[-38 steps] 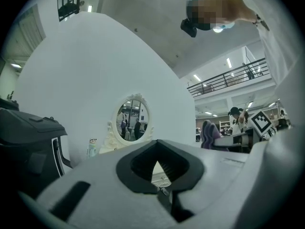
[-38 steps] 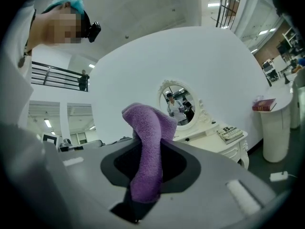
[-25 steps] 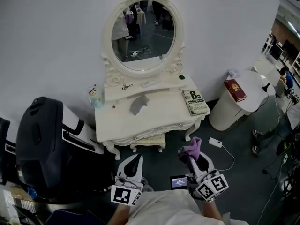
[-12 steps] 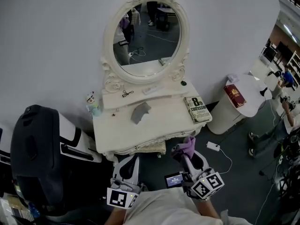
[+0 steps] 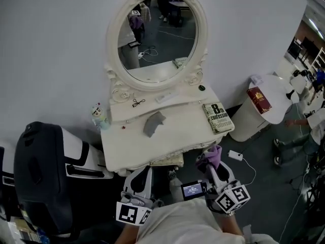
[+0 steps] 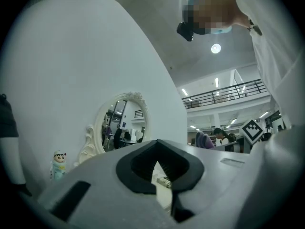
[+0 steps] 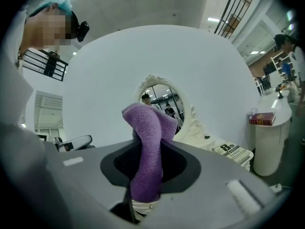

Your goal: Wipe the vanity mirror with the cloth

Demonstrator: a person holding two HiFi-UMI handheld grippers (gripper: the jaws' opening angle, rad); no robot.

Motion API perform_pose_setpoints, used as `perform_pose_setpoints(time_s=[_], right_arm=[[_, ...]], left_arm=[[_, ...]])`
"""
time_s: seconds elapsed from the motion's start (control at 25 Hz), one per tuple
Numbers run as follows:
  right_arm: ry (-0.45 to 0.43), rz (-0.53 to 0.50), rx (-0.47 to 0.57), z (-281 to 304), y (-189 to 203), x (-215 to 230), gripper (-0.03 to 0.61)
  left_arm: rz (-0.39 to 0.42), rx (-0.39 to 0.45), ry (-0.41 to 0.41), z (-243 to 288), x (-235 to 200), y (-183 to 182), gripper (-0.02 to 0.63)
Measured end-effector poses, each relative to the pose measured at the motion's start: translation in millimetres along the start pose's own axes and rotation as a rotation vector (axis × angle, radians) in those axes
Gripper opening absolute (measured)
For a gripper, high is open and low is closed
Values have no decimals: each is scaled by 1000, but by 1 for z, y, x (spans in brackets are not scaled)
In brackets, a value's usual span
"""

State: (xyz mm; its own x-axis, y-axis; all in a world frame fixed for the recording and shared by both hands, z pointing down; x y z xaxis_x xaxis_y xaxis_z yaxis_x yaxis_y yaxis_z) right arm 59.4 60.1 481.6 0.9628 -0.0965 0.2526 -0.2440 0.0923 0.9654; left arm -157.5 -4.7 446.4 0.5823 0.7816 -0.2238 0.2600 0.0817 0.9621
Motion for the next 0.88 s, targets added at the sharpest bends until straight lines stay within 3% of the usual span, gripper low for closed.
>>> perform_pose_setpoints(time_s=[0.4,0.64,0.88], right_arm=[[-93,-79,68,150,-54,56,101],[-194,-51,57,246,-84,90,101],[-324,-137,127,322,-150,88,100]], left_arm=[[92,-4,-149,75,-71,-28,8],[152,7,-264,131,-101,-39,8],[152,55,-338,172,-117,-41,8]])
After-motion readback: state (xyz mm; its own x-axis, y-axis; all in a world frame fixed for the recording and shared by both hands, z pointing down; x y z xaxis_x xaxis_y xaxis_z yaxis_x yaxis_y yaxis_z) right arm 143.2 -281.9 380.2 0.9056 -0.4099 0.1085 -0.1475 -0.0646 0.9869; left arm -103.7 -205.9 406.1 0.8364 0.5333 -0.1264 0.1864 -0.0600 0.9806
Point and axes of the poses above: the fingertips, and each gripper's own axes: z forward along the fingers, x to its right, y out of its underside, the point moved 1 cm from there along -z, backward along the fingers, and after that the axes turned 6 degrees about -z, right-handed, at the moved point
